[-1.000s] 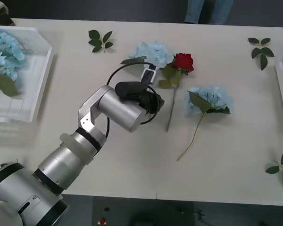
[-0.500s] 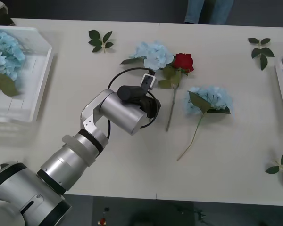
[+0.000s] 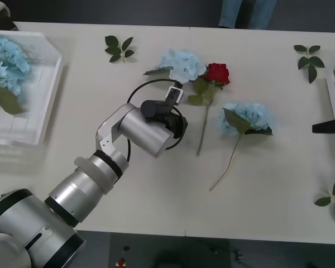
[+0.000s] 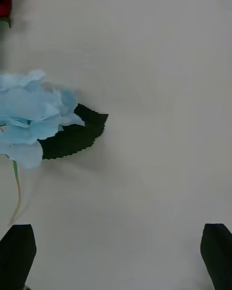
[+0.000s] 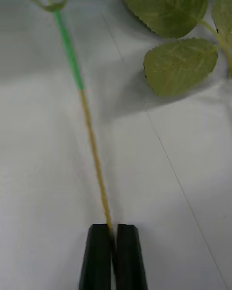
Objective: Put the red flowers into the right box and the blue flowers into the left box
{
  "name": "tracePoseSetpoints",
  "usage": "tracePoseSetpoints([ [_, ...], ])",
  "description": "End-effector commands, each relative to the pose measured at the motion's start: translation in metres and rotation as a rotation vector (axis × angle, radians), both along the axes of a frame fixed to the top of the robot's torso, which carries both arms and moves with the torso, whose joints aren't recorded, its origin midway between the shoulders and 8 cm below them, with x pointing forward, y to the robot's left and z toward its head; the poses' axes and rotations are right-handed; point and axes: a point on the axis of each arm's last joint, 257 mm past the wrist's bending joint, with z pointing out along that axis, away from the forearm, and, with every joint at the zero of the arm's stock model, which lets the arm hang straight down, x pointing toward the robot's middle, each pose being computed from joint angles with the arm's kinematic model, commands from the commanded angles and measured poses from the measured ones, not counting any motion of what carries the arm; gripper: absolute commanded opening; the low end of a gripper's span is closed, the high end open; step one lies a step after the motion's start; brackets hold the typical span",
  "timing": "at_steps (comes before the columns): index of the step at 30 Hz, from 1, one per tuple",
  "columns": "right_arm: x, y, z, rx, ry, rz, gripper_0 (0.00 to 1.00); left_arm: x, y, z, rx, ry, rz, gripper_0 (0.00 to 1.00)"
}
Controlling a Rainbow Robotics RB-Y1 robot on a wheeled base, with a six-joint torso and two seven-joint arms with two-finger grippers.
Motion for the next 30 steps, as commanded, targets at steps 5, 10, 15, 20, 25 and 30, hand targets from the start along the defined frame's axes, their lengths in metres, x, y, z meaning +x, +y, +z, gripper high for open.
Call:
tracePoseSetpoints([
  [5, 0.013, 0.072, 0.017, 0.0, 0.016, -0.054, 1.0, 0.001, 0.023, -0.003, 0.069, -0.018, -0.028, 0.0],
  [10, 0.008, 0.107, 0.017, -0.023, 0.061, -0.086, 1.0, -0.012, 0.048, -0.004, 0.01, -0.004, -0.026, 0.0],
  [15, 0.003, 0.142, 0.013, -0.043, 0.108, -0.137, 1.0, -0.047, 0.085, 0.006, -0.001, 0.01, -0.05, 0.0],
  [20, 0.004, 0.166, 0.006, -0.038, 0.139, -0.2, 1.0, -0.085, 0.119, 0.009, -0.004, -0.003, -0.063, 0.0],
  [25, 0.014, 0.189, -0.006, -0.072, 0.123, -0.262, 1.0, -0.122, 0.15, 0.011, 0.004, -0.016, -0.064, 0.0],
  [30, 0.025, 0.211, -0.025, -0.071, 0.129, -0.314, 1.0, -0.142, 0.169, 0.005, 0.002, -0.03, -0.052, 0.21],
])
